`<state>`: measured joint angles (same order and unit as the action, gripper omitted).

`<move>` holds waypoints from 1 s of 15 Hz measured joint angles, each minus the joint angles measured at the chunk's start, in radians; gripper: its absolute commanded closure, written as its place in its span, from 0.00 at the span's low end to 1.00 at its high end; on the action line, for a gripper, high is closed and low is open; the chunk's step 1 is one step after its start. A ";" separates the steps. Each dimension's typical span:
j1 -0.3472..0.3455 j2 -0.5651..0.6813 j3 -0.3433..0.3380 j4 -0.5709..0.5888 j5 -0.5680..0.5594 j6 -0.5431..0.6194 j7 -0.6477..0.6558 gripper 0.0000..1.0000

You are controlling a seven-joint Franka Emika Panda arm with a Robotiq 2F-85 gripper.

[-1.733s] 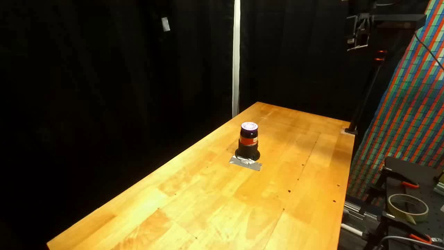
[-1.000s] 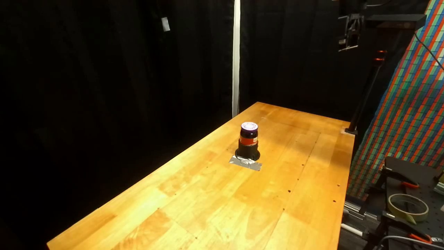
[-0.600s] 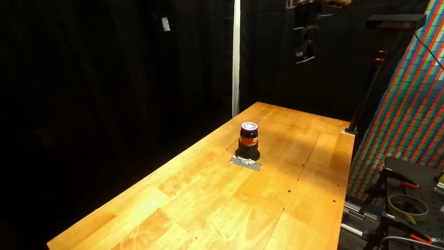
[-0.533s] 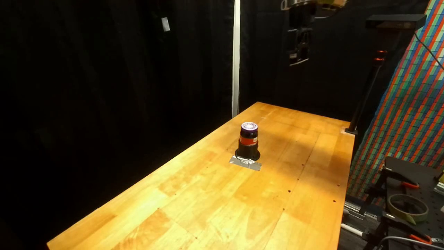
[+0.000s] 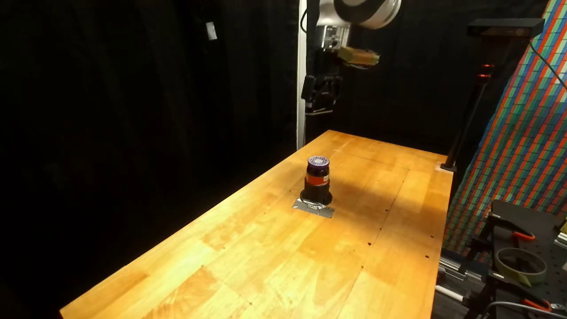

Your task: Put the rubber band around the jar.

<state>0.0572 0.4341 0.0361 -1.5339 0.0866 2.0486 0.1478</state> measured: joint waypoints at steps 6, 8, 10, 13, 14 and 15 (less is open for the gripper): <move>0.014 0.131 -0.002 0.053 -0.019 0.034 0.009 0.00; 0.017 0.158 -0.002 0.056 -0.024 0.033 0.009 0.00; 0.020 0.181 -0.002 0.058 -0.024 0.033 0.009 0.00; 0.022 0.207 -0.002 0.059 -0.024 0.033 0.008 0.00; 0.023 0.214 -0.002 0.059 -0.024 0.033 0.008 0.00; 0.023 0.220 -0.001 0.058 -0.024 0.033 0.008 0.00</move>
<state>0.0802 0.6544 0.0348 -1.4756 0.0629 2.0815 0.1560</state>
